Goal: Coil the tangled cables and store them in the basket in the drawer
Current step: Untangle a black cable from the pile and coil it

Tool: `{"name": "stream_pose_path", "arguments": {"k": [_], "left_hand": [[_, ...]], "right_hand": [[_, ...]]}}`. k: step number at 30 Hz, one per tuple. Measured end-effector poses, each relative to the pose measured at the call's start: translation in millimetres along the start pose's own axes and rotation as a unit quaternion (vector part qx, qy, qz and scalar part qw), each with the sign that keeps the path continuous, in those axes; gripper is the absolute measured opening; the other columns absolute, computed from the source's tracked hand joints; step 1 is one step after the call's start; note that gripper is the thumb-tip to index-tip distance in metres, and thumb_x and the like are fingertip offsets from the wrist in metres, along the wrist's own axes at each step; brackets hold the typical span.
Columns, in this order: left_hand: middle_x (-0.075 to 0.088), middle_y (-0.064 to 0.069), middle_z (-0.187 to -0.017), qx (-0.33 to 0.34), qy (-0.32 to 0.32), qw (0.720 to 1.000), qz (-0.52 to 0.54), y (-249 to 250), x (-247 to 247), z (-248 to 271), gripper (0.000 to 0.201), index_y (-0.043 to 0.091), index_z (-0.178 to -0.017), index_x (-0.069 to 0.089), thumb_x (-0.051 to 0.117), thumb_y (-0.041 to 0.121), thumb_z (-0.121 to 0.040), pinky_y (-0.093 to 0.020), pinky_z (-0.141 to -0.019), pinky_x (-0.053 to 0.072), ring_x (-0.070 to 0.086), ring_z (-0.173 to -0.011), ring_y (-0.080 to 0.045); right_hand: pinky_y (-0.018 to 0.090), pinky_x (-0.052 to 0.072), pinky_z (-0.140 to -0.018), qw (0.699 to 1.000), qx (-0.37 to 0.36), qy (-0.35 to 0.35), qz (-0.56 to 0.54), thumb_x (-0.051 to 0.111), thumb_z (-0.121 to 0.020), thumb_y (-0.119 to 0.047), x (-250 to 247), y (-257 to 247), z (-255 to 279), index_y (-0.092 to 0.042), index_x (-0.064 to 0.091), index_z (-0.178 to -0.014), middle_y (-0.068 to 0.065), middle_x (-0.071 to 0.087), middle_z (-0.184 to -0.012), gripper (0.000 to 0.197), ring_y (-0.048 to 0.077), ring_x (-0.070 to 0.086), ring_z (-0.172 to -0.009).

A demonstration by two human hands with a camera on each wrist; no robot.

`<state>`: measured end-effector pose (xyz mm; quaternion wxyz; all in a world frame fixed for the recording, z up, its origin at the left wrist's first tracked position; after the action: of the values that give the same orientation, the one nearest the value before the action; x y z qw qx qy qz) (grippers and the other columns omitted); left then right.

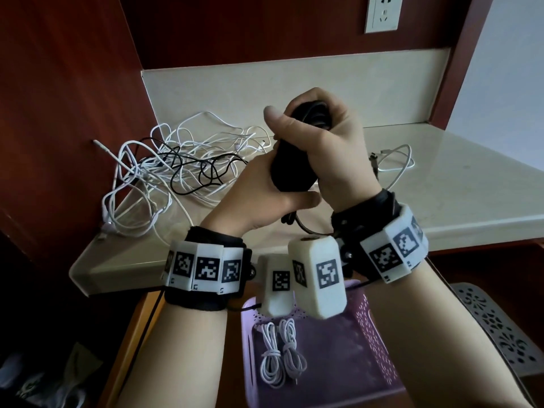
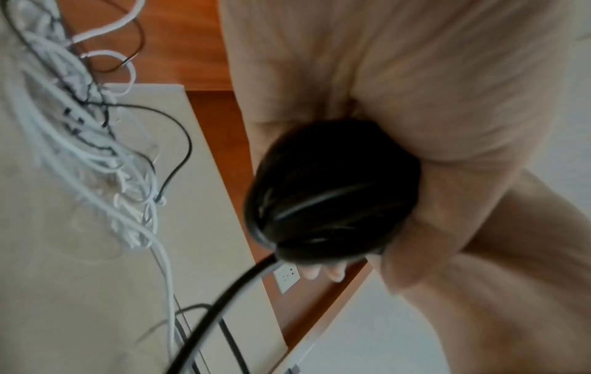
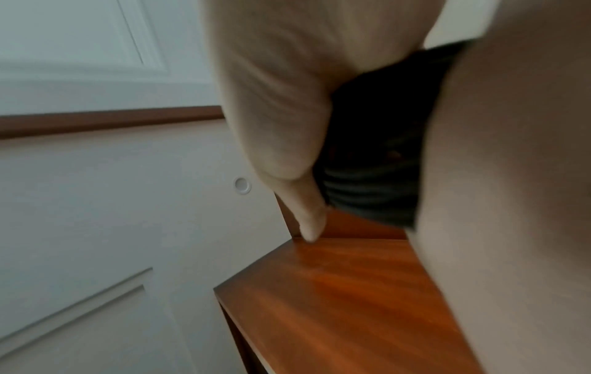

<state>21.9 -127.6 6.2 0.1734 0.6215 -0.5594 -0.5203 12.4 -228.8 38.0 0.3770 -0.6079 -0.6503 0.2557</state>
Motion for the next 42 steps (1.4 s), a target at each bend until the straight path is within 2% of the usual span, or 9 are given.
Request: {"name": "stream_pose_path", "arguments": {"k": [4,7,12,16,21,25,31,37,42], "left_hand": [[0.059,0.007,-0.048,-0.002,0.075,0.995,0.061,-10,-9,-2,0.022,0.009,-0.065,0.061,0.081,0.0,-0.064,-0.025,-0.046,0.041,0.053,-0.042,-0.01],[0.062,0.0,-0.057,-0.015,0.18,0.95,0.255,-20,-25,-4,0.015,0.009,-0.066,0.065,0.076,0.0,-0.059,-0.029,-0.057,0.051,0.058,-0.052,-0.018],[0.057,-0.003,-0.059,-0.016,0.206,0.888,0.411,-31,-48,-3,0.009,0.005,-0.073,0.057,0.065,0.005,-0.069,-0.026,-0.062,0.051,0.059,-0.058,-0.014],[0.055,-0.005,-0.057,-0.037,0.286,0.858,0.425,-35,-62,-2,0.012,0.005,-0.07,0.056,0.067,0.004,-0.066,-0.026,-0.058,0.05,0.057,-0.054,-0.016],[0.057,0.011,-0.051,-0.068,0.401,0.897,0.174,-39,-69,1,0.023,0.01,-0.062,0.057,0.077,0.0,-0.066,-0.02,-0.055,0.043,0.051,-0.049,-0.007],[0.047,0.002,-0.051,-0.092,0.345,0.932,0.054,-47,-64,-4,0.027,0.015,-0.056,0.049,0.073,0.005,-0.062,-0.025,-0.05,0.036,0.041,-0.045,-0.015],[0.052,0.0,-0.054,-0.114,0.277,0.948,-0.106,-47,-58,-8,0.029,0.014,-0.058,0.049,0.073,0.023,-0.071,-0.025,-0.049,0.037,0.049,-0.054,-0.02],[0.066,-0.014,-0.083,-0.061,0.202,0.943,-0.257,-18,-41,-24,0.024,0.012,-0.081,0.056,0.063,0.035,-0.081,-0.03,-0.065,0.041,0.061,-0.084,-0.036],[0.064,-0.012,-0.093,-0.018,0.088,0.927,-0.363,5,-47,-33,0.025,0.01,-0.097,0.055,0.058,0.031,-0.083,-0.031,-0.068,0.042,0.055,-0.08,-0.033]], "right_hand": [[0.024,0.047,-0.083,0.996,-0.015,-0.083,0.036,0.054,-0.088,-0.038,-3,3,-4,-0.009,0.059,-0.099,0.006,0.061,-0.098,0.031,0.009,0.059,-0.089],[0.03,0.043,-0.101,0.98,0.091,-0.144,0.1,0.033,-0.088,-0.062,-12,17,-8,-0.016,0.054,-0.124,-0.004,0.061,-0.122,0.061,0.006,0.059,-0.109],[0.02,0.051,-0.066,0.844,0.209,-0.41,0.276,0.055,-0.094,-0.024,3,43,17,-0.009,0.053,-0.117,0.003,0.067,-0.075,0.028,0.016,0.065,-0.064],[0.02,0.034,-0.046,0.888,0.112,-0.28,0.348,0.059,-0.092,-0.018,2,43,4,-0.012,0.064,-0.086,-0.01,0.045,-0.049,0.009,0.004,0.038,-0.04],[0.028,0.034,-0.06,0.819,-0.067,-0.151,0.549,0.065,-0.084,-0.042,-9,16,-4,-0.025,0.07,-0.079,-0.007,0.057,-0.061,0.019,0.014,0.05,-0.064],[0.031,0.025,-0.068,0.799,-0.192,-0.135,0.554,0.069,-0.078,-0.041,-20,-3,-7,-0.02,0.073,-0.076,-0.008,0.052,-0.061,0.022,0.02,0.052,-0.069],[0.026,0.027,-0.071,0.84,-0.201,-0.129,0.487,0.069,-0.073,-0.045,-34,-25,-7,-0.026,0.07,-0.075,-0.011,0.046,-0.061,0.019,-0.003,0.04,-0.069],[0.022,0.03,-0.072,0.855,-0.213,-0.209,0.424,0.073,-0.074,-0.03,-9,-45,-21,-0.02,0.071,-0.075,-0.012,0.052,-0.064,0.011,0.002,0.044,-0.069],[0.012,0.034,-0.051,0.841,-0.172,-0.205,0.471,0.084,-0.066,-0.029,-10,-76,-51,-0.013,0.072,-0.072,-0.012,0.055,-0.06,0.021,0.003,0.047,-0.053]]}}
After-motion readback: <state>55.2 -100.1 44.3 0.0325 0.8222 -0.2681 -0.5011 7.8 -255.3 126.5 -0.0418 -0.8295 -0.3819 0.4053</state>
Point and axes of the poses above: each hand's wrist, its own z-axis away from the middle knuckle, its own x-axis out of the palm, y = z × x, the point moved 3 cm from there along -z, towards the middle knuckle
